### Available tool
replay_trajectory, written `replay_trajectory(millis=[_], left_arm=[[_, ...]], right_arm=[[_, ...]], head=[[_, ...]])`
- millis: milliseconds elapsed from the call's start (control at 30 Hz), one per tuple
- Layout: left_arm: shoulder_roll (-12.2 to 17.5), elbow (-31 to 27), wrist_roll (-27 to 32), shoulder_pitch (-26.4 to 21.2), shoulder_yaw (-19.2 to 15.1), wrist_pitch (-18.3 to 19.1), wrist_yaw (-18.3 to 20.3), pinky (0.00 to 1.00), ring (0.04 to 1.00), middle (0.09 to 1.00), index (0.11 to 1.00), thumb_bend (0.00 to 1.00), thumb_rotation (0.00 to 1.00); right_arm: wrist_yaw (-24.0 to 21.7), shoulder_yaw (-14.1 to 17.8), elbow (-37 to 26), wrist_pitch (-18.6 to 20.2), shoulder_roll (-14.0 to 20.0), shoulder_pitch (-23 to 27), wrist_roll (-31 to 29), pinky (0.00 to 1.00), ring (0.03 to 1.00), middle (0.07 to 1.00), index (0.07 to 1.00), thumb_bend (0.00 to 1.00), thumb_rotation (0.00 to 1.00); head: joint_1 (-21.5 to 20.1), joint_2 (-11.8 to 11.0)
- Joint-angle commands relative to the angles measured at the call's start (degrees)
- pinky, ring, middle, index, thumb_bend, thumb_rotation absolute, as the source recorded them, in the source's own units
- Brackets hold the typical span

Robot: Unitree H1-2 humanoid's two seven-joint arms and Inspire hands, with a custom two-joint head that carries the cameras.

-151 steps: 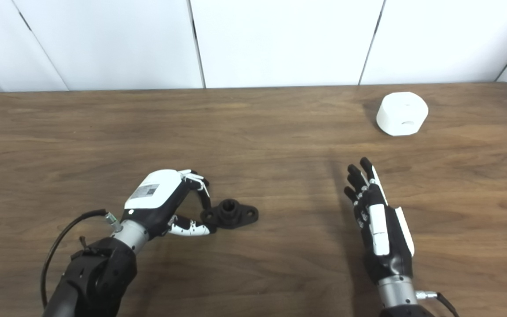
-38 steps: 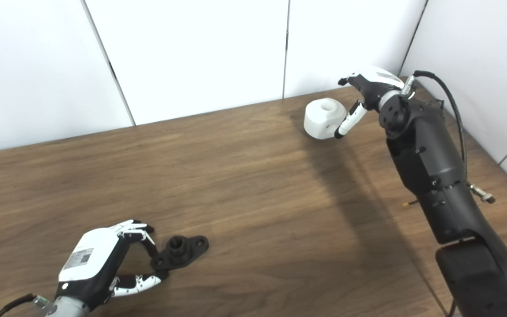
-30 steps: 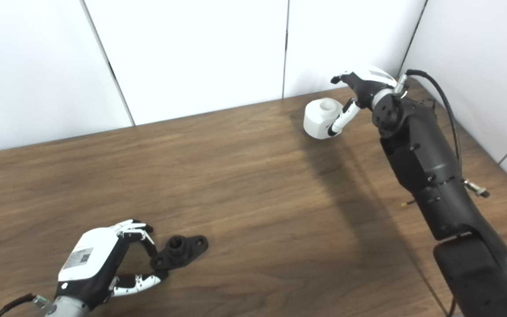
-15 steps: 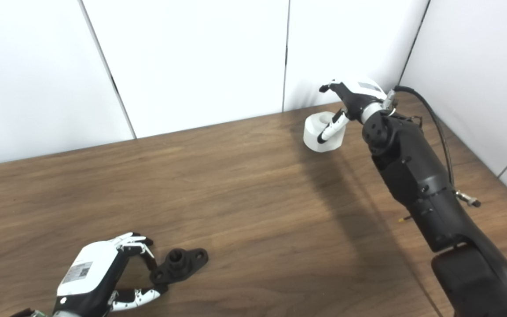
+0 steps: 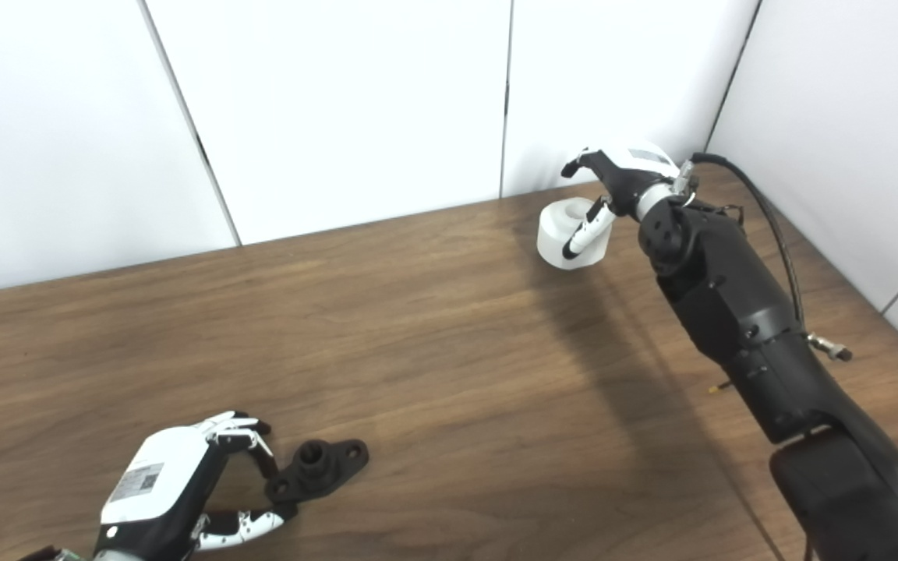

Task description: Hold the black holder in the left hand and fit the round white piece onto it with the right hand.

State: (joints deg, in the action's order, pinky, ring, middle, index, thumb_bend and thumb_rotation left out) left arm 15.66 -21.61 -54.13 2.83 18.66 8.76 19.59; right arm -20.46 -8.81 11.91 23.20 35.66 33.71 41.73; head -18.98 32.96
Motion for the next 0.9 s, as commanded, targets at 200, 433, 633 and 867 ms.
replay_trajectory(millis=[200, 433, 633, 867], left_arm=[[1.0, 2.8, -0.4, 3.1, 0.3, 3.1, 3.7, 0.83, 0.870, 0.787, 0.486, 0.52, 0.04], [1.0, 2.5, -0.4, 3.1, 0.2, 3.3, 4.2, 0.83, 0.871, 0.788, 0.486, 0.52, 0.04], [1.1, 2.2, -0.6, 3.1, 0.2, 3.5, 4.5, 0.82, 0.871, 0.788, 0.486, 0.52, 0.04], [1.0, 2.0, -0.5, 3.3, 0.2, 3.6, 4.6, 0.82, 0.870, 0.788, 0.486, 0.52, 0.04]], right_arm=[[-1.2, 0.3, -1.3, 1.4, 3.8, 3.3, -0.6, 0.96, 1.000, 0.951, 0.809, 0.86, 0.13], [-1.6, -0.1, -1.2, 1.7, 3.8, 3.4, -0.3, 0.97, 1.000, 0.951, 0.812, 0.86, 0.13], [-0.9, -1.0, -0.7, 2.1, 2.7, 3.5, 0.1, 0.97, 1.000, 0.950, 0.807, 0.87, 0.14], [-0.3, -1.9, 0.5, 2.0, 1.6, 4.1, 0.0, 0.97, 1.000, 0.950, 0.811, 0.86, 0.14]], head=[[-0.2, 0.2], [-0.2, 0.4], [-0.1, 0.5], [-0.2, 0.7]])
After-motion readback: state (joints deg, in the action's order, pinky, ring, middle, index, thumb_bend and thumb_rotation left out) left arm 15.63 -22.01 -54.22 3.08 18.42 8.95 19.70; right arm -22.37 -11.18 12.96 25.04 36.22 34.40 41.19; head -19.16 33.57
